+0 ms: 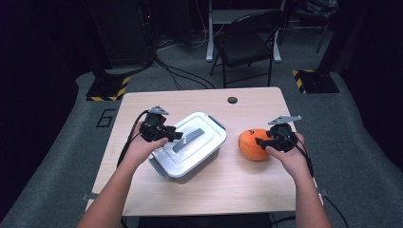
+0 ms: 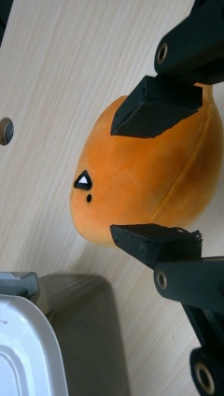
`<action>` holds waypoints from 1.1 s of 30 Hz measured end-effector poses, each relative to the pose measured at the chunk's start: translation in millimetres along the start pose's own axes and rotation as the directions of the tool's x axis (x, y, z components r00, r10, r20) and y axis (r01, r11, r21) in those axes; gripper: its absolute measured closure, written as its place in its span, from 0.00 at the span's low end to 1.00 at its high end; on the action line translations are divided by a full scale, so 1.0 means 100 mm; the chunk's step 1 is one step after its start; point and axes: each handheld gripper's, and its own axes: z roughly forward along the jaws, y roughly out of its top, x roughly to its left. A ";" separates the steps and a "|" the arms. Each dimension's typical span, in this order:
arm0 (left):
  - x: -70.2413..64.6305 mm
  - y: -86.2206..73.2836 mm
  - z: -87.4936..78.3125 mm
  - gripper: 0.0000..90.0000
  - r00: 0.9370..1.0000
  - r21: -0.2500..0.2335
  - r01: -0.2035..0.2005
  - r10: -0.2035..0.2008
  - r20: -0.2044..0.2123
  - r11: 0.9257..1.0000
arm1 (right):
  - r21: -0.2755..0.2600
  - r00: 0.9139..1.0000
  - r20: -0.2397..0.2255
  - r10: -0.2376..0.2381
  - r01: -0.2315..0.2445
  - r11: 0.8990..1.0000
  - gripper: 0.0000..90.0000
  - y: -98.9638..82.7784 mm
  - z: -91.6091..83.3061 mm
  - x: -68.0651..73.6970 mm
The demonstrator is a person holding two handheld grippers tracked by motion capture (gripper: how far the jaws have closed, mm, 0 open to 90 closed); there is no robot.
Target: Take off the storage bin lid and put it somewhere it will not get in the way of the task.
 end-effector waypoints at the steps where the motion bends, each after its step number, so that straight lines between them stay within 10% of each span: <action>1: -0.02 0.01 0.03 0.61 1.000 0.011 -0.002 0.002 0.002 1.000 | -0.005 1.000 -0.002 0.005 -0.005 1.000 0.50 0.00 0.00 0.00; 33: -0.22 0.15 0.32 0.66 0.998 0.135 -0.062 0.063 -0.001 0.989 | 0.003 1.000 0.000 0.007 -0.007 1.000 0.49 0.00 0.03 0.00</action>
